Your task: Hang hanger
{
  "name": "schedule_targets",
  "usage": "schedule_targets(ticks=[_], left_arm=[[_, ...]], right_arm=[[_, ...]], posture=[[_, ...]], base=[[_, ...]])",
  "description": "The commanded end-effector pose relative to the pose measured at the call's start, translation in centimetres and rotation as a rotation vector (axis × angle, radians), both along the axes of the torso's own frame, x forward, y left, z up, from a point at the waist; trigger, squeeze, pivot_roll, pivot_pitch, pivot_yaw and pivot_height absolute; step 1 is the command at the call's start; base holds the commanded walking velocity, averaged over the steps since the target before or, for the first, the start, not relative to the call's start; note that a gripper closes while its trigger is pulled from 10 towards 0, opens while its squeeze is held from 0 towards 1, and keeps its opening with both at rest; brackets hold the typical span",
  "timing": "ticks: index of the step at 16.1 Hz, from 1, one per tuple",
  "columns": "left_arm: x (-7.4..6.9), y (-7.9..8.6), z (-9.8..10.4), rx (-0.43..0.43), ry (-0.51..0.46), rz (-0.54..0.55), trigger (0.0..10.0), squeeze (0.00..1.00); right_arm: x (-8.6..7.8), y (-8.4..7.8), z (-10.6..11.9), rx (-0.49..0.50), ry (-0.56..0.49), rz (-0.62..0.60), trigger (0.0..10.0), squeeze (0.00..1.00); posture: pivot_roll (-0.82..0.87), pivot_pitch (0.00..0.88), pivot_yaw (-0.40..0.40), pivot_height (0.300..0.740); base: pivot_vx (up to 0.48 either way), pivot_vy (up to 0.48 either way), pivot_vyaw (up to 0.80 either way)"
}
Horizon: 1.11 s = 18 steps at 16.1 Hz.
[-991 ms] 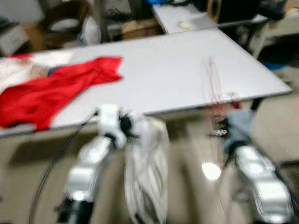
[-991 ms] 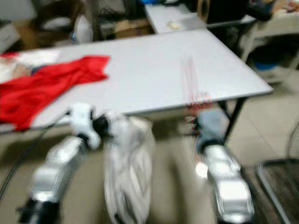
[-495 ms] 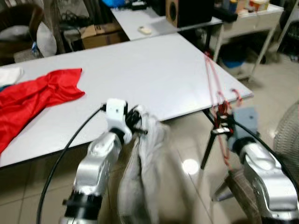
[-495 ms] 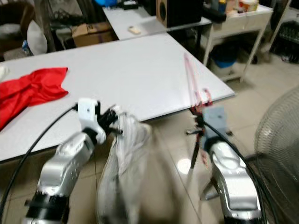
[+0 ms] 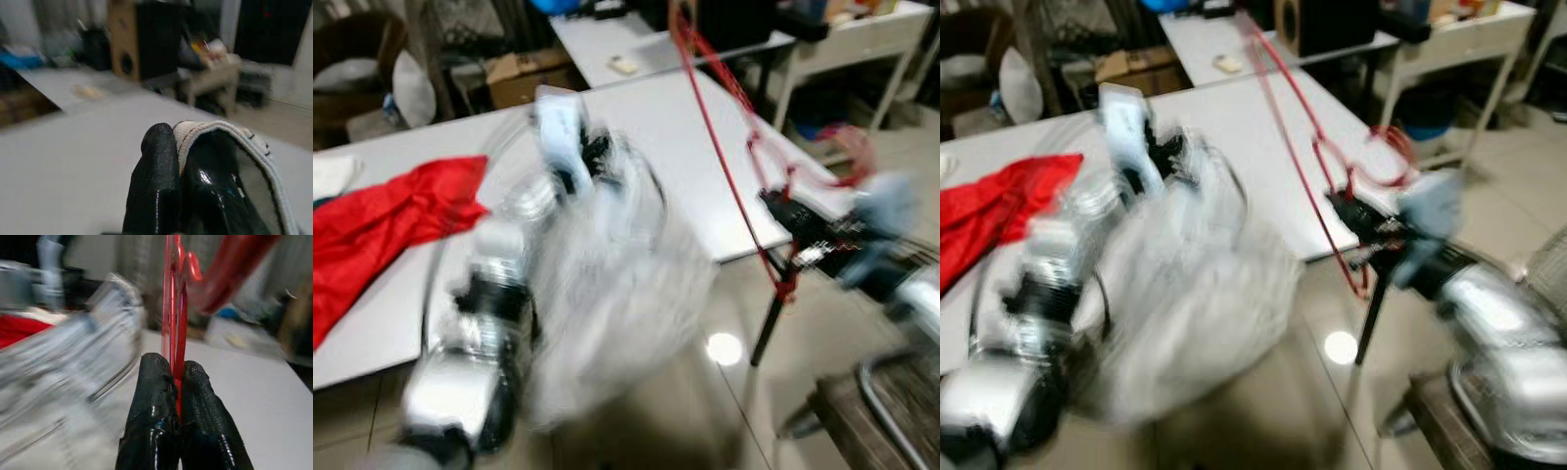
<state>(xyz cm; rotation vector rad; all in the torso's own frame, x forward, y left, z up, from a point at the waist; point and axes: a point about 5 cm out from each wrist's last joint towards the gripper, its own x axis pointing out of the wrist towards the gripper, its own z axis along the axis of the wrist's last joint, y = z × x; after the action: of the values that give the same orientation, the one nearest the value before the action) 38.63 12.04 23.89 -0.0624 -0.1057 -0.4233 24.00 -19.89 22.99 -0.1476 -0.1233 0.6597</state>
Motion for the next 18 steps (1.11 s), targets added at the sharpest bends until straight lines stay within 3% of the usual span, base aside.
schedule_targets(ticks=[1, 3, 6, 7, 8, 9, 12, 13, 15, 18], left_arm=[[0.5, 2.1, 2.9, -0.038, -0.107, 0.061, 10.0, 0.00], [1.8, 2.0, 6.5, -0.046, -0.169, 0.024, 10.0, 0.00], [2.4, 1.8, 8.9, -0.052, -0.197, -0.020, 10.0, 0.00], [2.4, 1.6, 9.7, -0.073, -0.206, -0.055, 10.0, 0.00], [2.2, 1.2, 11.6, -0.123, -0.250, -0.149, 10.0, 0.00], [2.0, 0.9, 12.1, -0.104, -0.262, -0.186, 10.0, 0.00], [1.0, 0.3, 13.7, -0.040, -0.339, -0.317, 10.0, 0.00], [0.8, 0.2, 13.9, -0.028, -0.349, -0.342, 10.0, 0.00], [-0.3, 0.1, 14.7, 0.041, -0.395, -0.455, 10.0, 0.00], [-1.2, 1.1, 16.4, 0.073, -0.477, -0.476, 10.0, 0.00]], right_arm=[[-0.8, 0.5, 0.6, 0.023, 0.002, 0.112, 10.0, 0.00], [-3.5, -0.3, 2.5, 0.032, 0.000, 0.329, 10.0, 0.00], [-4.8, -1.4, 3.2, 0.050, 0.035, 0.421, 10.0, 0.00], [-5.2, -1.4, 2.8, 0.027, 0.072, 0.447, 10.0, 0.00], [-5.9, -1.9, 1.8, -0.048, 0.175, 0.481, 10.0, 0.00], [-5.7, -2.1, 1.2, -0.103, 0.212, 0.470, 10.0, 0.00], [-3.6, -2.6, -0.6, -0.298, 0.297, 0.420, 10.0, 0.00], [-2.9, -2.7, -0.7, -0.322, 0.294, 0.400, 10.0, 0.00], [1.1, -3.9, -0.8, -0.501, 0.260, 0.236, 10.0, 0.00], [5.5, -4.3, 2.0, -0.697, 0.151, 0.183, 10.0, 0.00]], posture=[[-0.13, 0.000, 0.114, 0.740], [-0.13, 0.000, 0.119, 0.740], [-0.13, 0.000, 0.122, 0.740], [-0.13, 0.000, 0.127, 0.740], [-0.13, 0.000, 0.131, 0.740], [-0.14, 0.000, 0.134, 0.740], [-0.13, 0.000, 0.135, 0.740], [-0.13, 0.000, 0.135, 0.740], [-0.12, 0.000, 0.132, 0.740], [-0.12, 0.000, 0.137, 0.740]], base=[[0.390, 0.000, 0.00], [0.396, 0.000, 0.00], [0.393, 0.000, 0.00], [0.341, 0.000, 0.00], [0.000, 0.000, 0.00], [0.000, 0.000, 0.00], [0.000, 0.000, 0.00], [0.000, 0.000, 0.00], [0.000, 0.000, 0.00], [0.000, 0.000, 0.00]])
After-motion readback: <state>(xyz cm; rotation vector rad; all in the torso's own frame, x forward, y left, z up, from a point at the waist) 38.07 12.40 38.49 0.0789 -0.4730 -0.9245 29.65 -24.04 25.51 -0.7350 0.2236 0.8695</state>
